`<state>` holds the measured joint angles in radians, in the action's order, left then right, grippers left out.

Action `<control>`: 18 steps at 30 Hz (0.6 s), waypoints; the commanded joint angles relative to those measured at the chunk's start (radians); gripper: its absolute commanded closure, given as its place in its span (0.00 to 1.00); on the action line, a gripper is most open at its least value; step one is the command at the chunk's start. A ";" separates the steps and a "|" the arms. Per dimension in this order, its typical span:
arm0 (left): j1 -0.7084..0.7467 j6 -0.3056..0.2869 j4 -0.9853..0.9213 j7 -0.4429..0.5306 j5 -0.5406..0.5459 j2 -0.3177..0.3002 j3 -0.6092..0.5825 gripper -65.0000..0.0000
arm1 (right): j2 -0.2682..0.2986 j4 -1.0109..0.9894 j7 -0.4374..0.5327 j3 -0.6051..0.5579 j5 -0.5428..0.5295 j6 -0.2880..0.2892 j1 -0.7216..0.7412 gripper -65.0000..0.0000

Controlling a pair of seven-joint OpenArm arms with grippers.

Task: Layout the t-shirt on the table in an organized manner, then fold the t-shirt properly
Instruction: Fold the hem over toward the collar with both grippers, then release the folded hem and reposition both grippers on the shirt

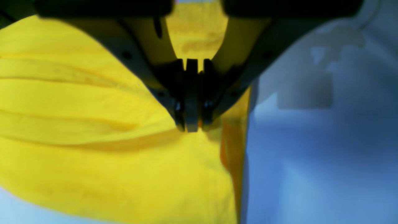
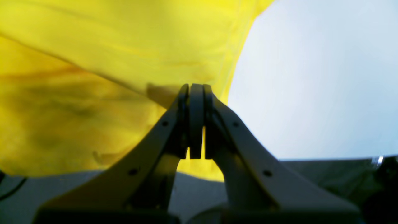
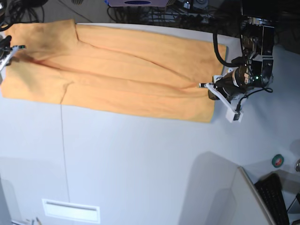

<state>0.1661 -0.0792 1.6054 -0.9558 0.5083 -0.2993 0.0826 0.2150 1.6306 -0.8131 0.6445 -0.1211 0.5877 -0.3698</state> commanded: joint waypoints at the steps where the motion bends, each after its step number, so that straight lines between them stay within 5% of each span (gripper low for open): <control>1: 0.005 -0.003 0.037 0.010 0.010 -0.008 0.007 1.00 | 0.022 0.020 0.018 0.025 0.002 -0.002 0.002 1.00; 18: 0.115 -0.003 0.102 0.010 0.003 -0.028 0.009 1.00 | 0.022 -0.003 0.018 0.061 0.004 -0.002 -0.022 1.00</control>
<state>0.2832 -0.0788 1.6951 -0.9573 0.5106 -0.3195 0.0864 0.2161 1.6154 -0.8093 0.6994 -0.1207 0.5873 -0.3939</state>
